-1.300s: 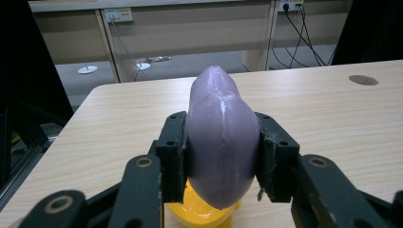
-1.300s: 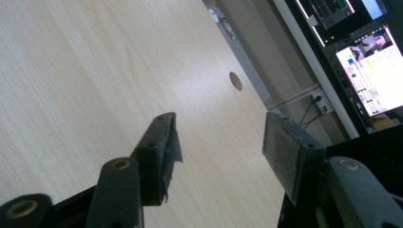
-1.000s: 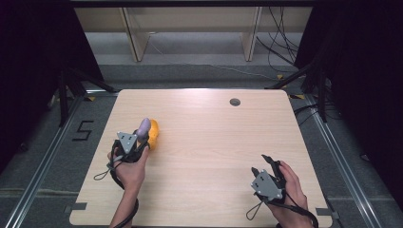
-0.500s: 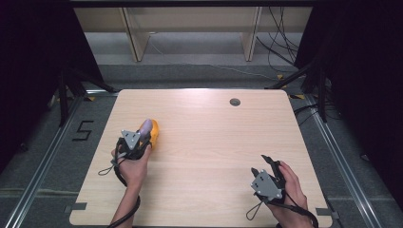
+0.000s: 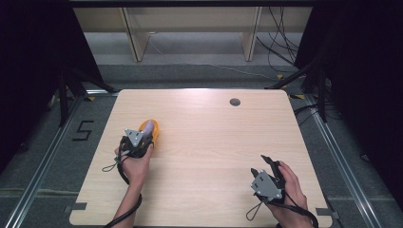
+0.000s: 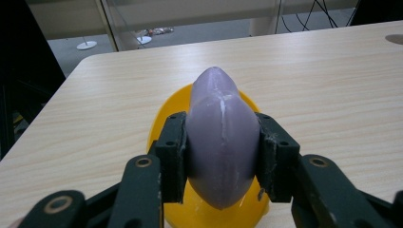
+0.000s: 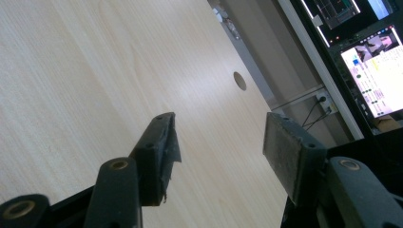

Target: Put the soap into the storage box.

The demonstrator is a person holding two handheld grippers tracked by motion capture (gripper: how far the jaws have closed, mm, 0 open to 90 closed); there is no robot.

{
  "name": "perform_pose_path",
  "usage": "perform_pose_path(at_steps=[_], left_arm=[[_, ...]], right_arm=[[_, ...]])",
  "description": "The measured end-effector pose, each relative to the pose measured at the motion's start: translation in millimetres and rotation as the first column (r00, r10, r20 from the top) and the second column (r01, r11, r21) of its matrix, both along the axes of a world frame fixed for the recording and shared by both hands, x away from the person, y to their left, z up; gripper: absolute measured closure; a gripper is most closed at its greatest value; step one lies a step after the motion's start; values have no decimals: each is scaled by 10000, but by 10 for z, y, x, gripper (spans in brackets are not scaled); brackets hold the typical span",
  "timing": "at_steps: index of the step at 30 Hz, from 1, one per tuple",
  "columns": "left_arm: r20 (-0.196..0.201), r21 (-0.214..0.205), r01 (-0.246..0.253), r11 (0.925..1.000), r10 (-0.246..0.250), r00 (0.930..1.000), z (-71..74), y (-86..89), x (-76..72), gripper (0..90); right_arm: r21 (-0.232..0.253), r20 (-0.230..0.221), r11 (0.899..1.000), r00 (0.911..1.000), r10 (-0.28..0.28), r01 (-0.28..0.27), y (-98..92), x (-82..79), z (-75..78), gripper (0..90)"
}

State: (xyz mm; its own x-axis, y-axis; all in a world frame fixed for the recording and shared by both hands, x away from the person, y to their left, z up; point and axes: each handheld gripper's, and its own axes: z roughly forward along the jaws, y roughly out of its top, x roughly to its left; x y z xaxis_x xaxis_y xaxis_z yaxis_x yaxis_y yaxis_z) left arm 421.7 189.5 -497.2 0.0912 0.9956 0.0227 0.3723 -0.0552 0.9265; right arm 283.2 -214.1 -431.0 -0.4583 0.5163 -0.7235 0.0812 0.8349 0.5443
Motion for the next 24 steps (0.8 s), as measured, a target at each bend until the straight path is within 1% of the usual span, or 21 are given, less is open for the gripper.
perform_pose_path(at_steps=[1, 3, 8, 9, 10, 13, 14, 16, 17, 20, 21, 23, 24], left_arm=[[-37, 21, 30, 10000, -30, 10000, -7, 3, 7, 586], [-116, -3, 9, 10000, -9, 9999, -22, 7, 19, 585], [-172, -8, -50, 10000, 50, 9998, -24, 18, 40, 584], [-232, -59, -75, 10000, 74, 9997, -23, 19, 45, 584], [-374, -34, -28, 10000, 27, 9993, -18, 28, 56, 583], [-464, -34, 18, 10000, -19, 9989, -16, 37, 67, 581], [-538, -48, 25, 10000, -27, 9985, -18, 41, 71, 581], [-560, -88, 17, 10000, -22, 9984, -21, 41, 75, 579], [-548, 3, 20, 10000, -20, 9985, -14, 43, 76, 573], [-583, -71, 38, 10000, -42, 9983, 21, 44, 78, 546], [-665, 17, 146, 9999, -144, 9977, 38, 53, 78, 546], [-669, -54, 140, 9999, -143, 9977, 50, 48, 76, 533], [-603, -141, 147, 9998, -155, 9981, 58, 46, 68, 511]], right_arm=[[125, -31, 9999, 9999, -100, 101, 2, -5, -6, 454], [192, -72, 9998, 9999, -78, 80, 5, -7, -8, 454], [166, -67, 9999, 10000, -42, 43, 7, -7, -8, 454], [172, -66, 9998, 10000, -36, 38, 7, -8, -8, 453], [91, -11, 9999, 10000, -55, 55, 4, -5, -4, 454], [116, -86, 9999, 10000, -34, 35, 6, -7, -8, 454], [24, -59, 10000, 10000, 43, -43, 5, -1, -4, 454], [0, -60, 10000, 10000, 45, -45, 6, -1, -4, 454], [-6, -52, 10000, 10000, 56, -56, 6, 0, -3, 454], [-1, -58, 10000, 10000, 58, -58, 6, 0, -3, 454], [-3, -56, 10000, 10000, 59, -59, 7, -1, -3, 454], [-19, -75, 10000, 9999, 83, -84, 7, -3, -1, 454], [-25, -65, 10000, 9999, 83, -83, 6, -3, -1, 454]])
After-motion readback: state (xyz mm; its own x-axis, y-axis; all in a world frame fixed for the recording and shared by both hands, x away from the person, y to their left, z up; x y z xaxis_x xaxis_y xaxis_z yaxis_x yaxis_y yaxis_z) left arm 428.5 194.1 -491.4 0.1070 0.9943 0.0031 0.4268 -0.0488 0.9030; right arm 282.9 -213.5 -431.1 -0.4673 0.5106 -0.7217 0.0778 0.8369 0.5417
